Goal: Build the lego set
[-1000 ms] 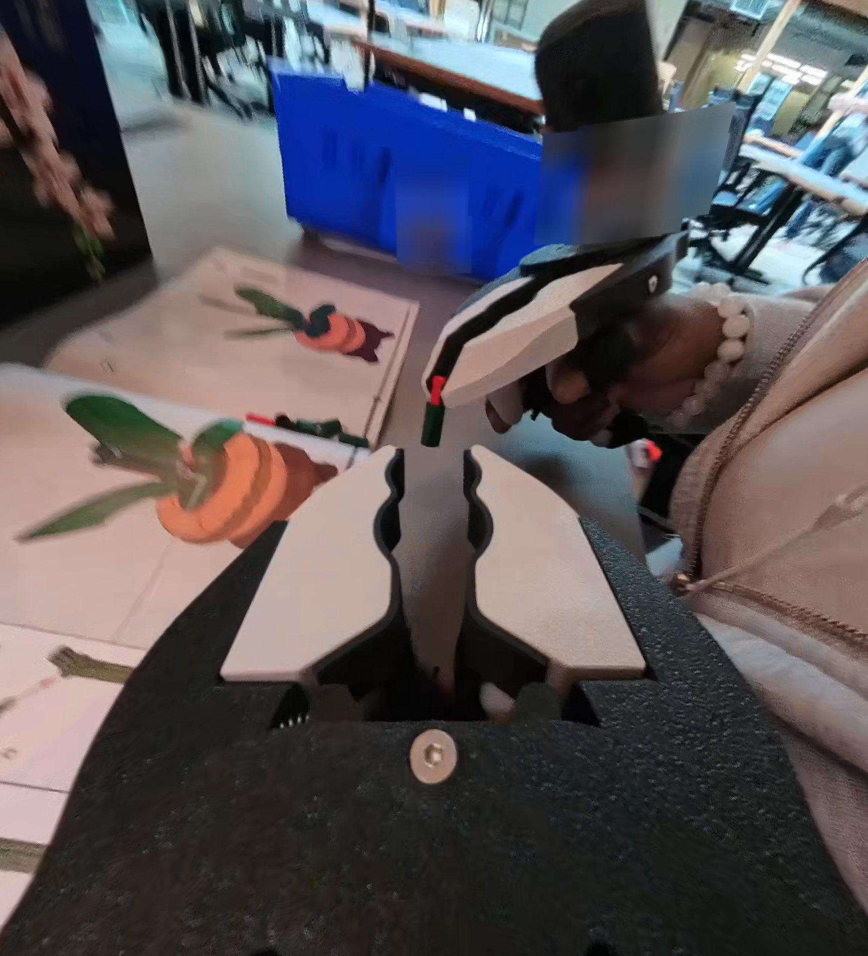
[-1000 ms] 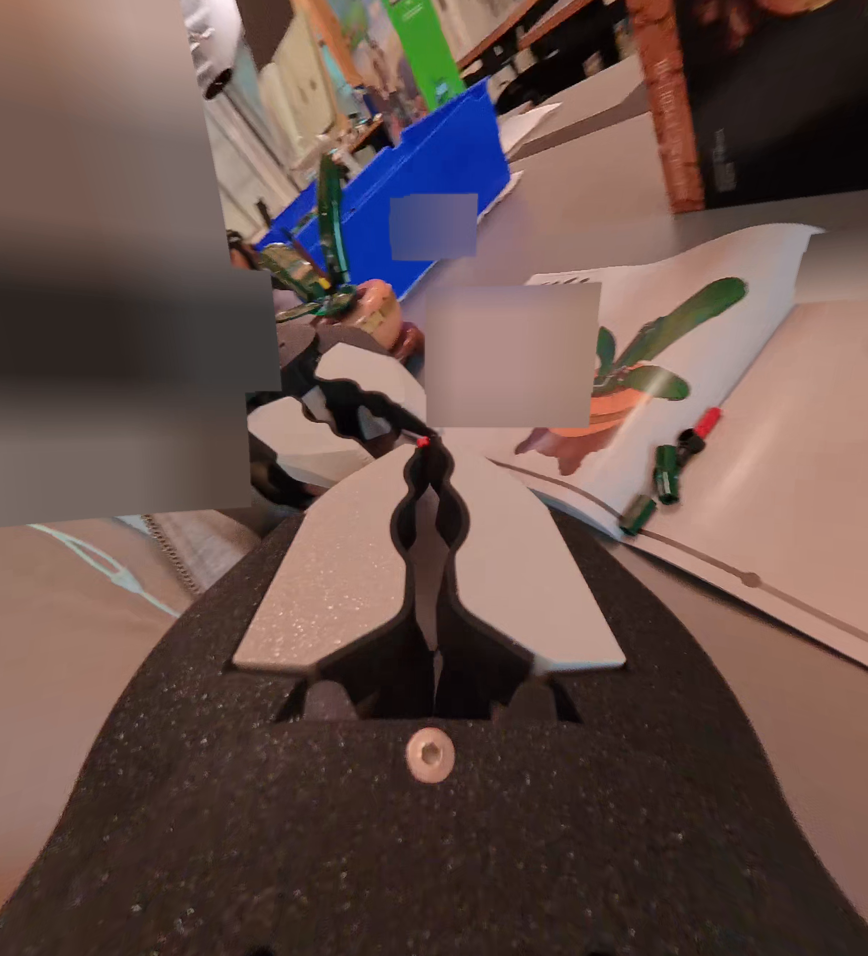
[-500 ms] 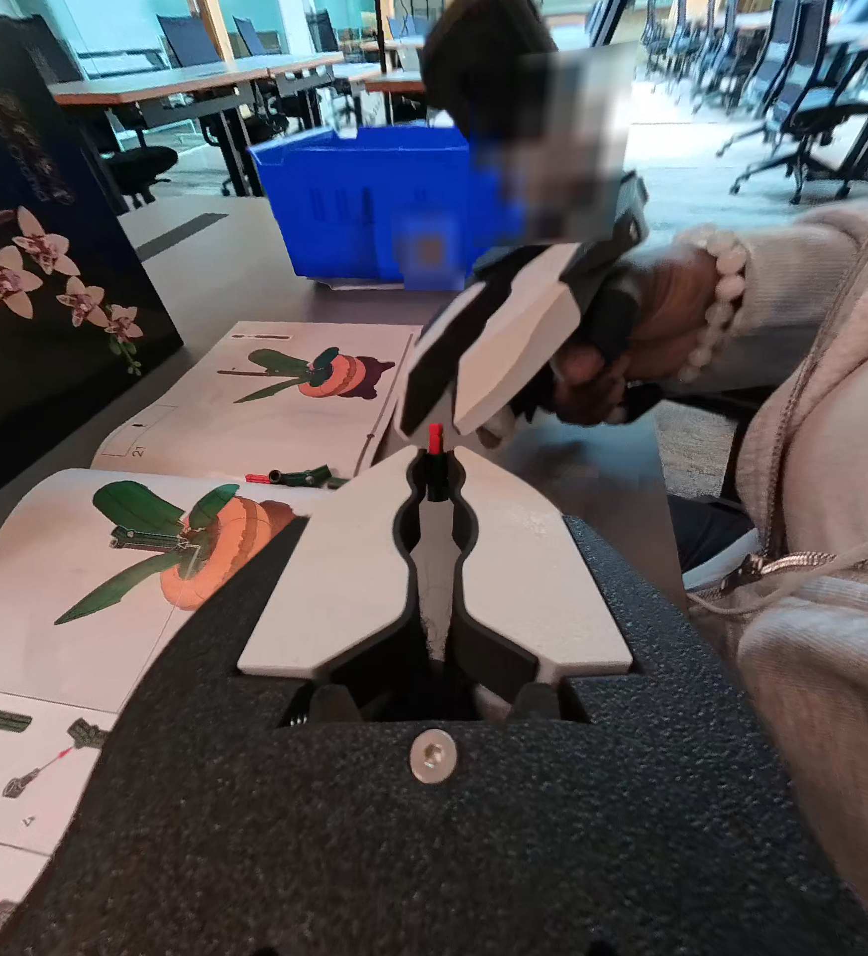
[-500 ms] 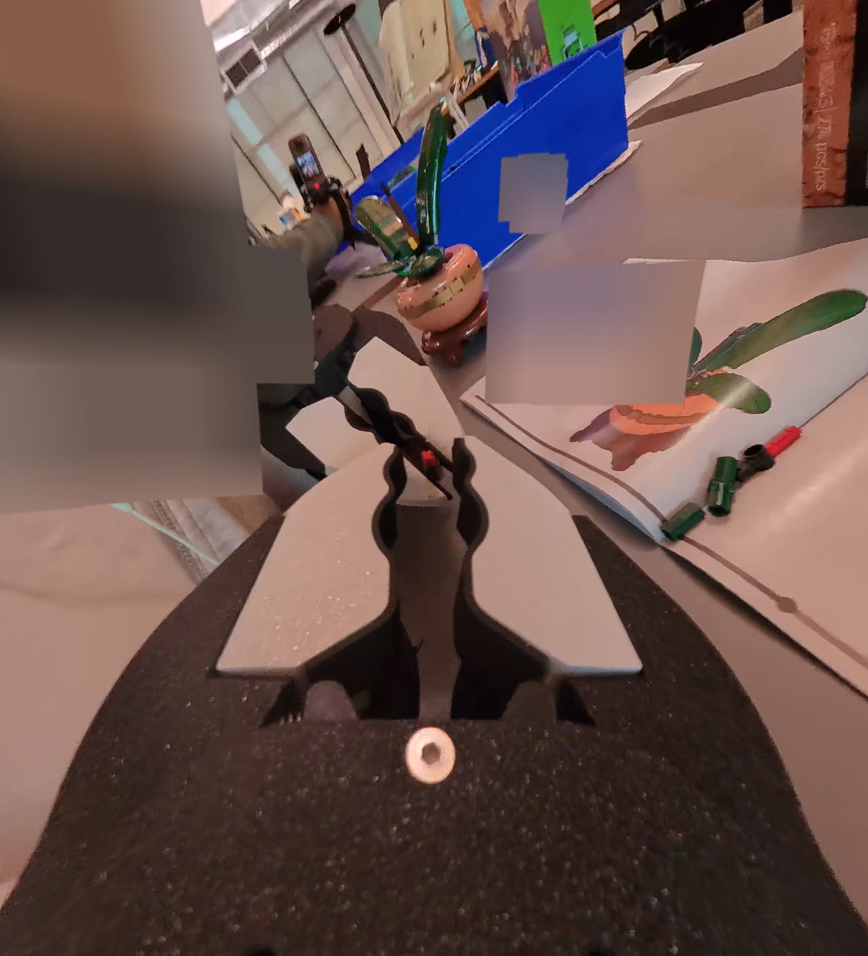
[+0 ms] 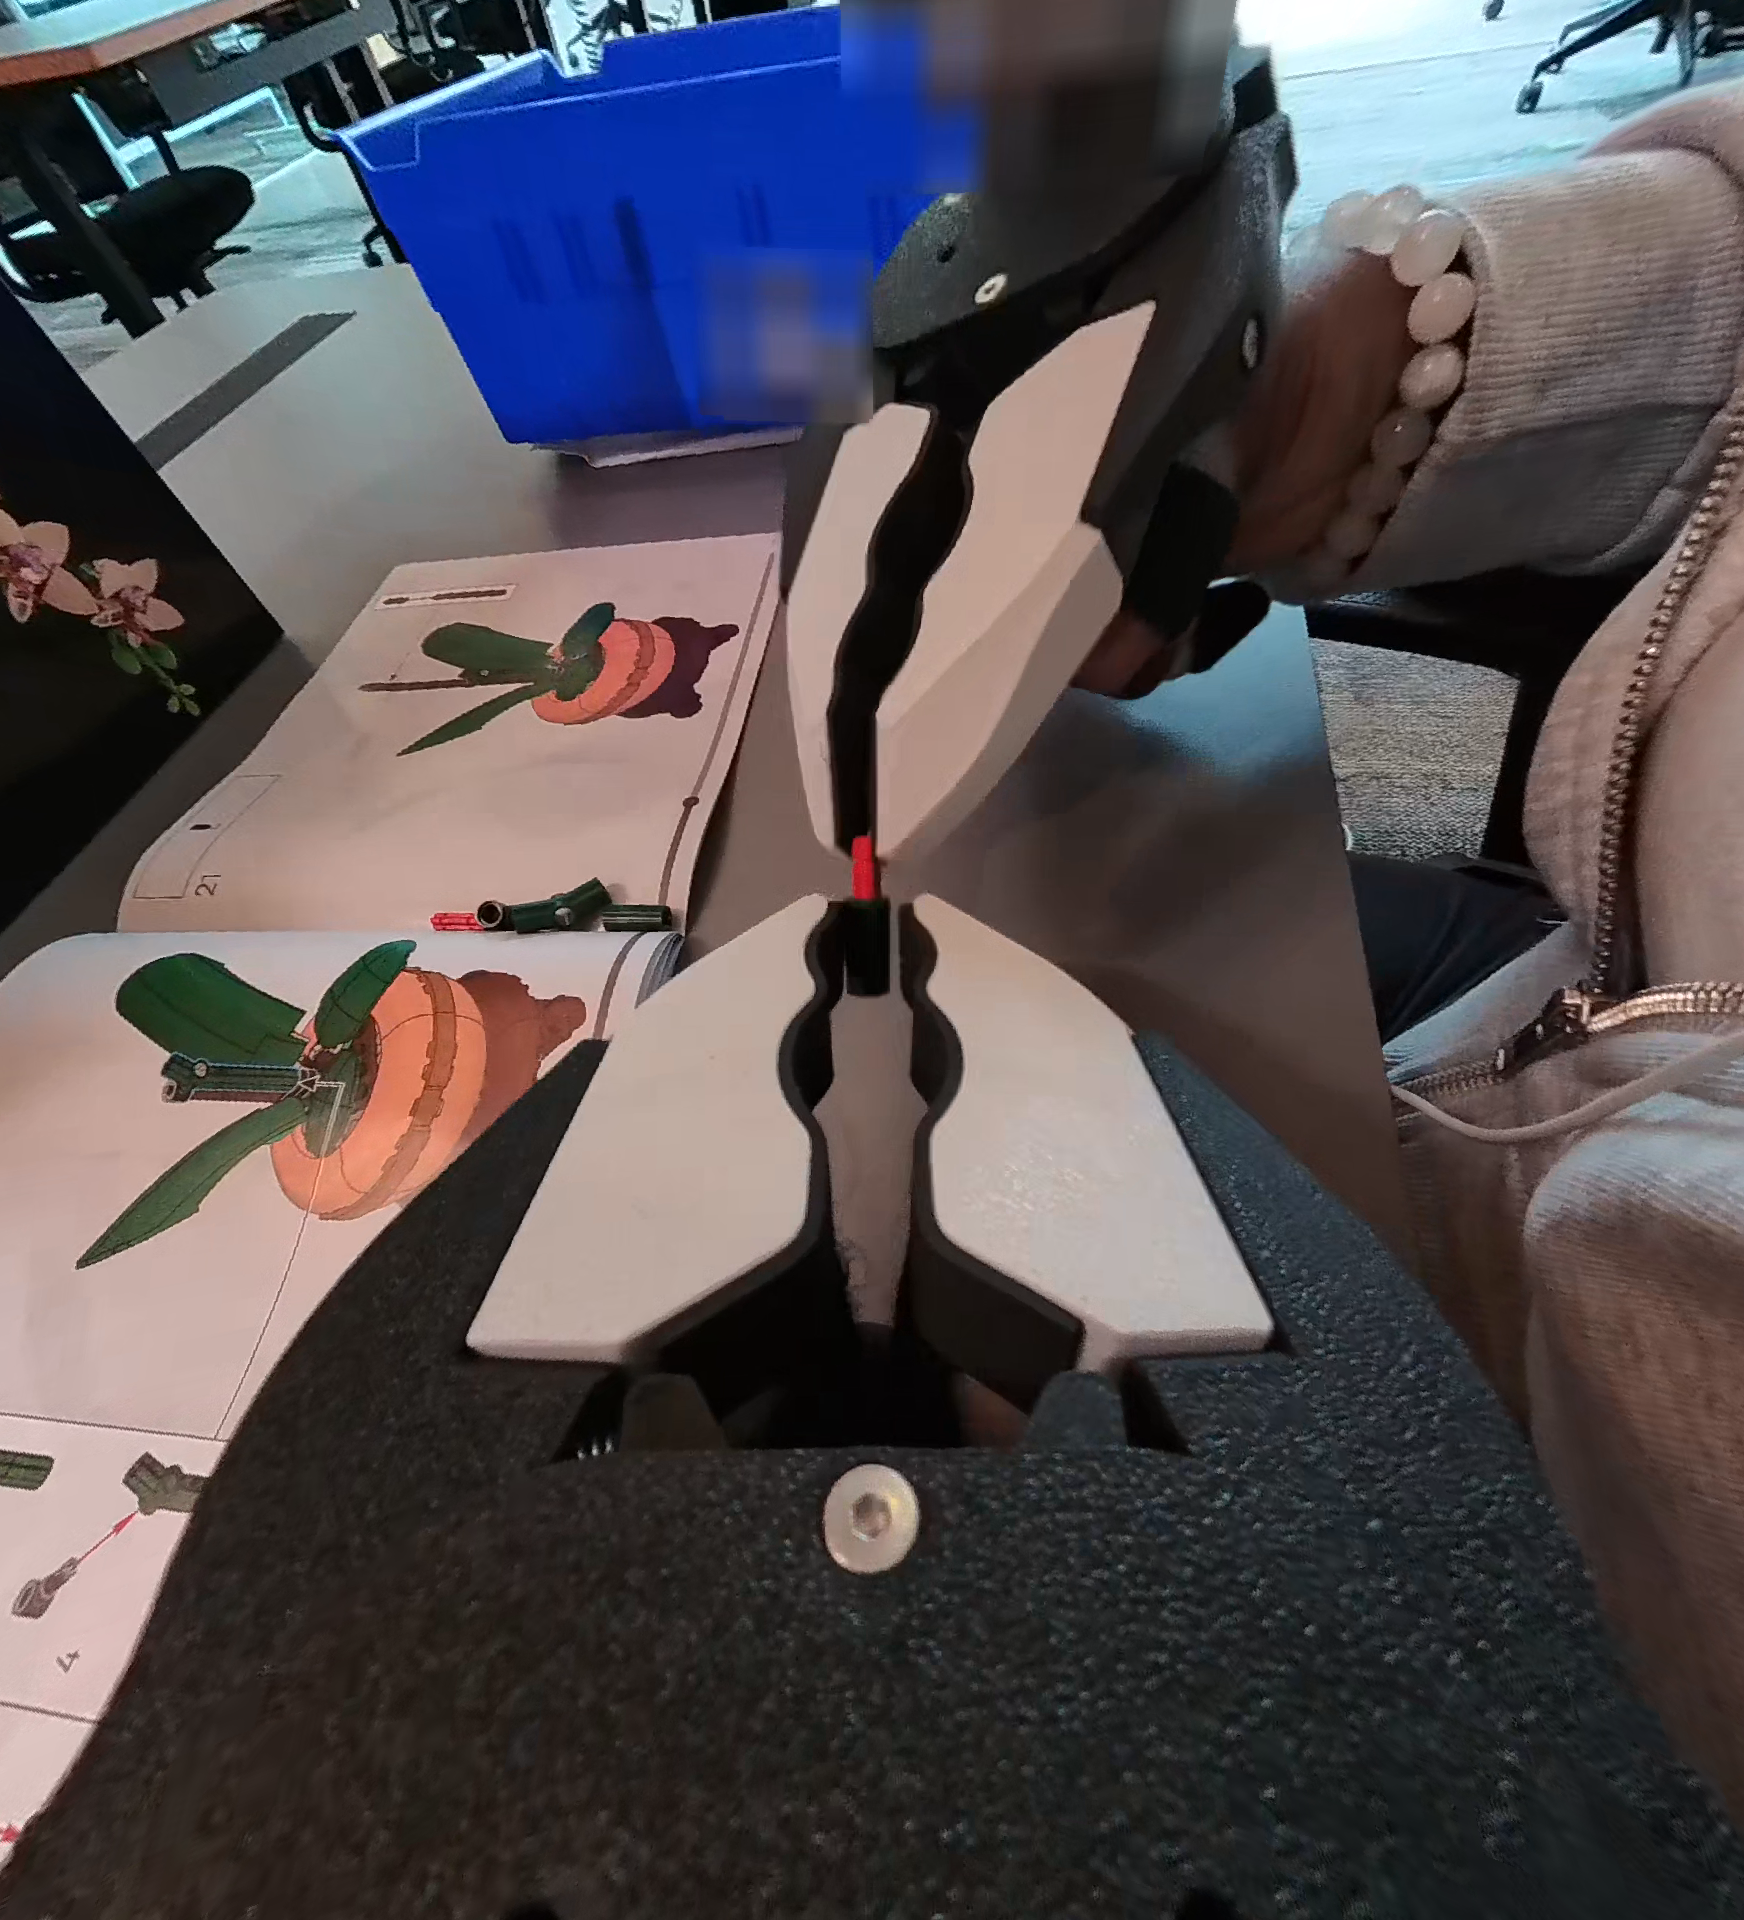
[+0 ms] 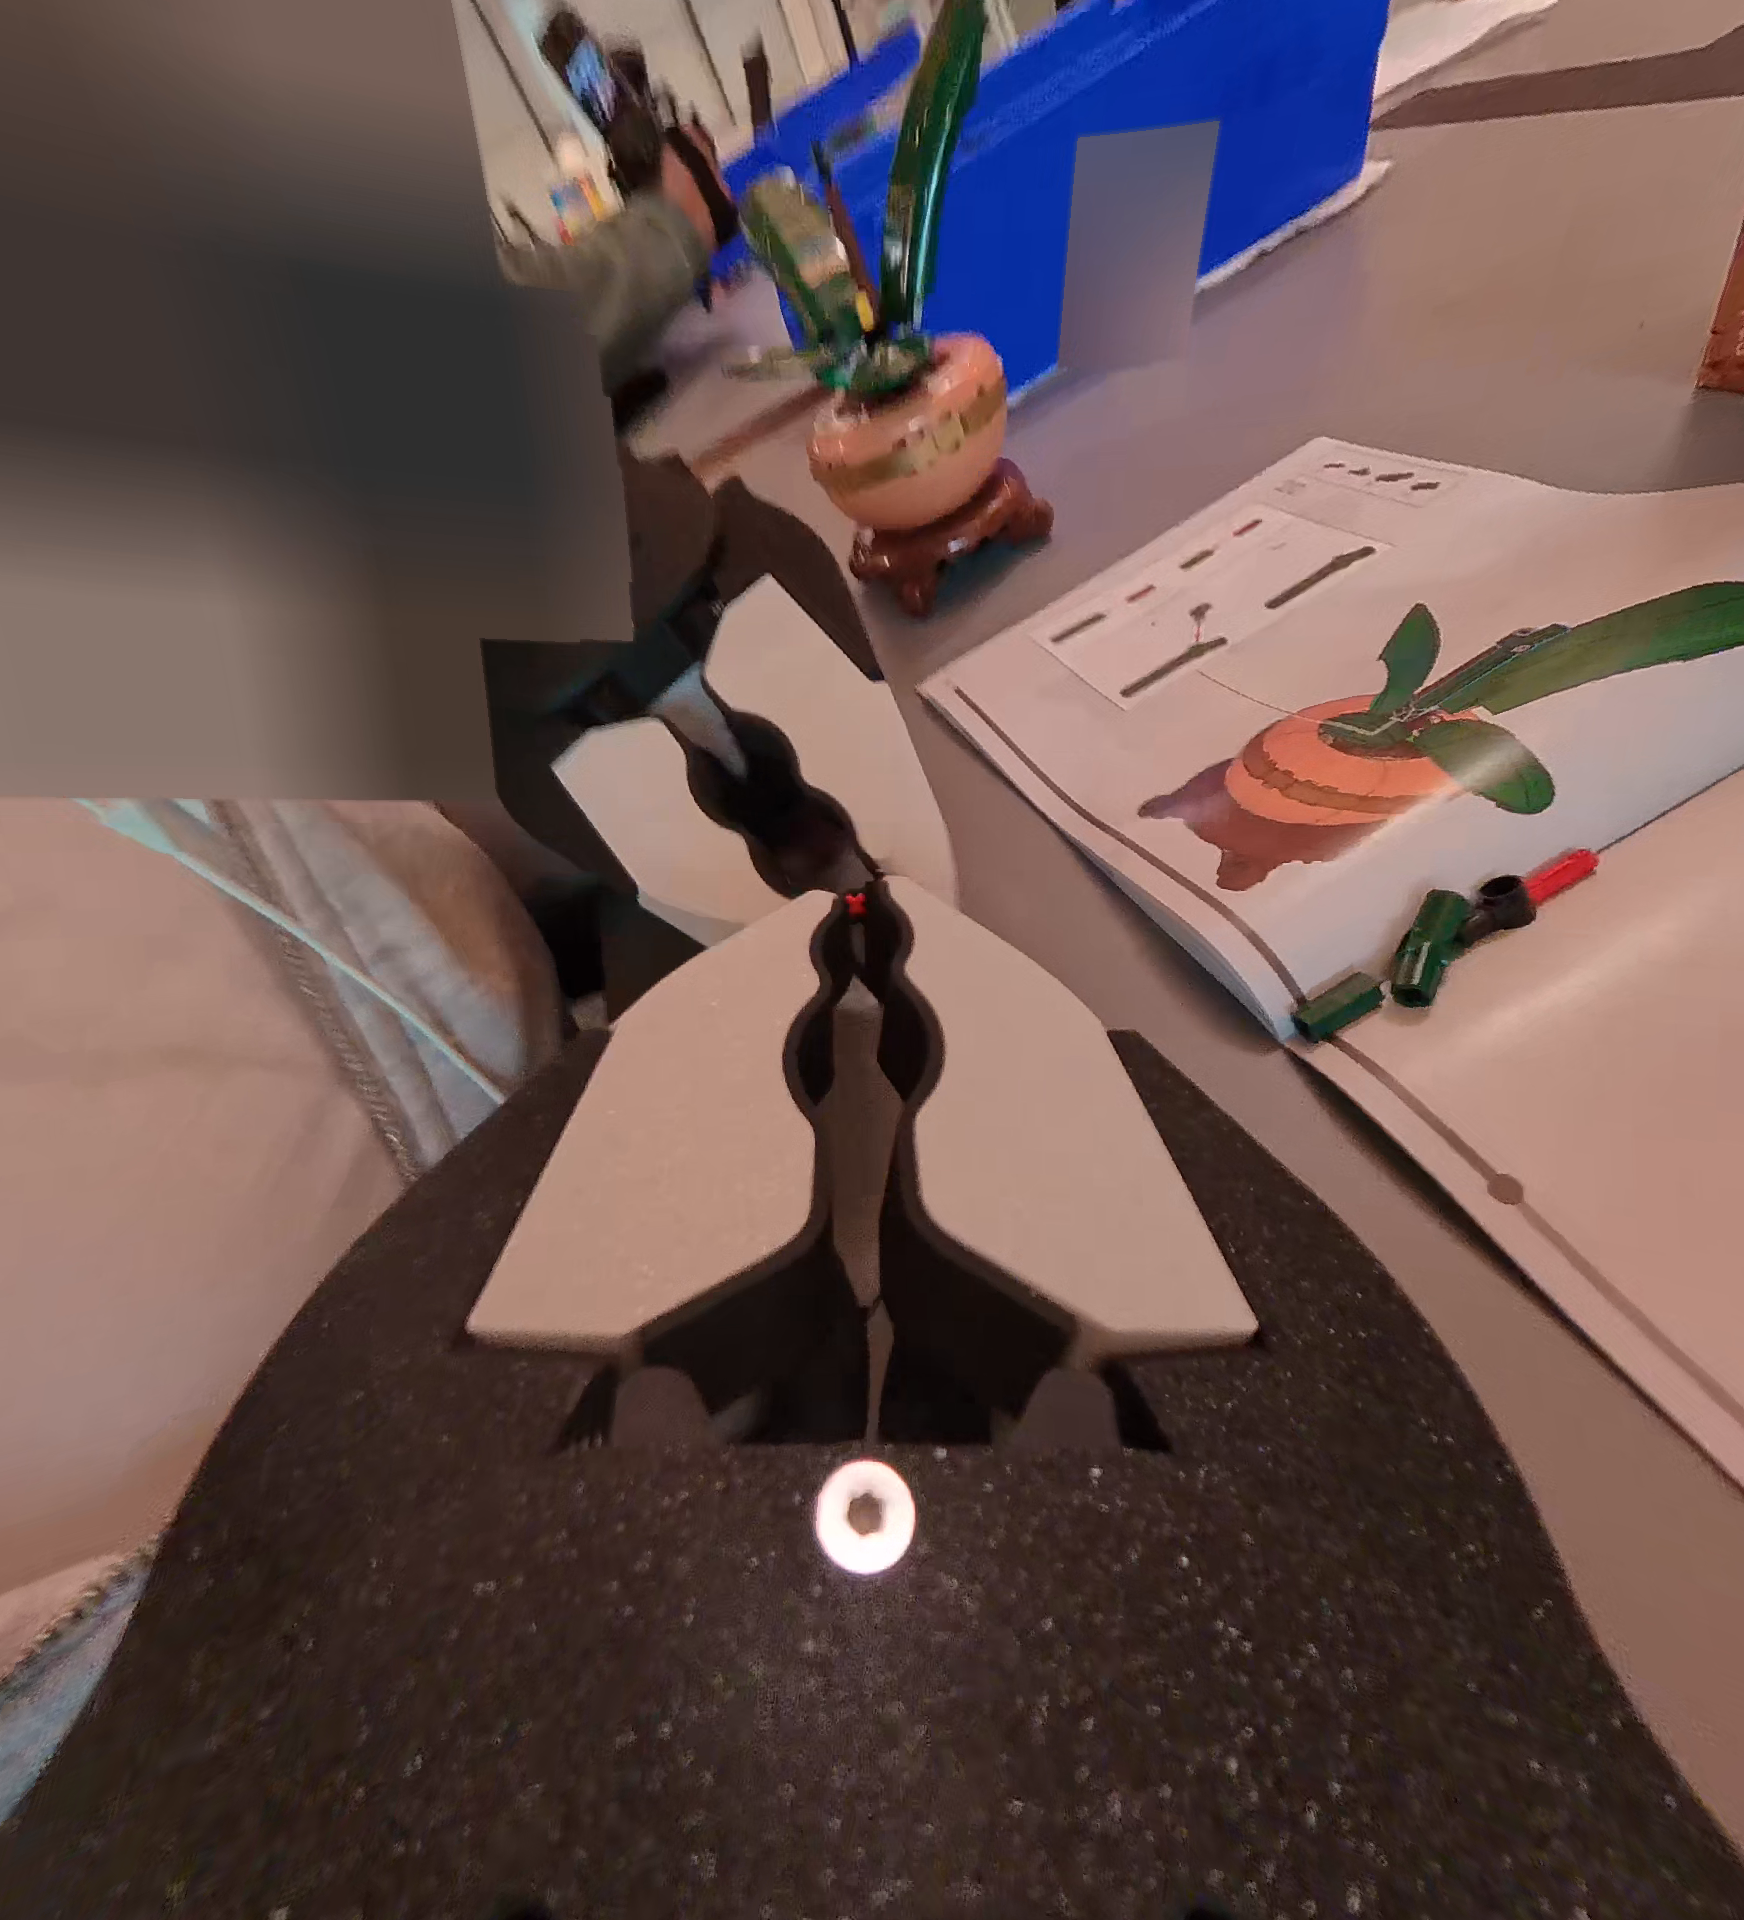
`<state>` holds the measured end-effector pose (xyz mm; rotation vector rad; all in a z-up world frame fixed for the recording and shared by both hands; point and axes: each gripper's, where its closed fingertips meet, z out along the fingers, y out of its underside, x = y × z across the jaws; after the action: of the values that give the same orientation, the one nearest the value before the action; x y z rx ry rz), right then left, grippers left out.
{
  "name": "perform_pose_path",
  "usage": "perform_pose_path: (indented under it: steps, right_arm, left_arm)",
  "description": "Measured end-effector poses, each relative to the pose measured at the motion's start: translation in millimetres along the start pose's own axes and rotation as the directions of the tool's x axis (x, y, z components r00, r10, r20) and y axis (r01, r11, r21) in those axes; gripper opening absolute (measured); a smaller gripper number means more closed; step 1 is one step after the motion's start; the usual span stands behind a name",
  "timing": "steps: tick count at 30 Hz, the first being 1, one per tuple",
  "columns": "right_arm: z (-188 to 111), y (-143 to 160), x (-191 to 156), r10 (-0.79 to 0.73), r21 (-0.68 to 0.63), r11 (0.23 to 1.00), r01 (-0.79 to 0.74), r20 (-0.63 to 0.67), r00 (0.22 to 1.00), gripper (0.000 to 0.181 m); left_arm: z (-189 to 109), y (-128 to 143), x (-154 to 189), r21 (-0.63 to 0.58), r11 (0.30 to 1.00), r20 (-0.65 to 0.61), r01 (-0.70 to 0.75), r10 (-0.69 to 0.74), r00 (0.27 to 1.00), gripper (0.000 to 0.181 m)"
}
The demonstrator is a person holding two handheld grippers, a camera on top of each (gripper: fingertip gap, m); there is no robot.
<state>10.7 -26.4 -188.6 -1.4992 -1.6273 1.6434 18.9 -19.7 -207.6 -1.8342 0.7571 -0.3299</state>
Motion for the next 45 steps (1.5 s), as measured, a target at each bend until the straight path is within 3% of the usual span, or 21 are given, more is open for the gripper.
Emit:
perform_pose_path:
  steps: [2, 6, 24, 28, 45]
  right_arm:
    - [-3, -4, 1, 0.065, 0.058, 0.996, -0.066, 0.028, 0.998, 0.002]
    - [-1, 2, 2, 0.087, 0.052, 0.995, -0.089, 0.036, 0.996, 0.002]
    - [5, 44, 4, 0.040, -0.219, 0.974, -0.049, -0.045, 0.998, 0.002]
    - [8, 56, 4, 0.015, -0.305, 0.952, -0.033, -0.060, 0.998, 0.002]
    - [10, 58, -5, -0.022, -0.331, 0.943, 0.019, -0.006, 1.000, 0.001]
  left_arm:
    - [0, 2, 0, -0.009, 1.000, -0.004, -0.006, 0.005, 1.000, 0.016]
    - [1, 6, 0, -0.037, 0.999, -0.020, -0.025, 0.024, 1.000, 0.006]
    - [5, 39, 17, -0.245, 0.960, -0.139, -0.134, 0.102, 0.985, 0.005]
    - [4, 39, 21, -0.238, 0.962, -0.169, -0.137, 0.098, 0.981, 0.005]
    - [0, 45, 31, -0.263, 0.953, -0.257, -0.150, 0.081, 0.963, 0.005]
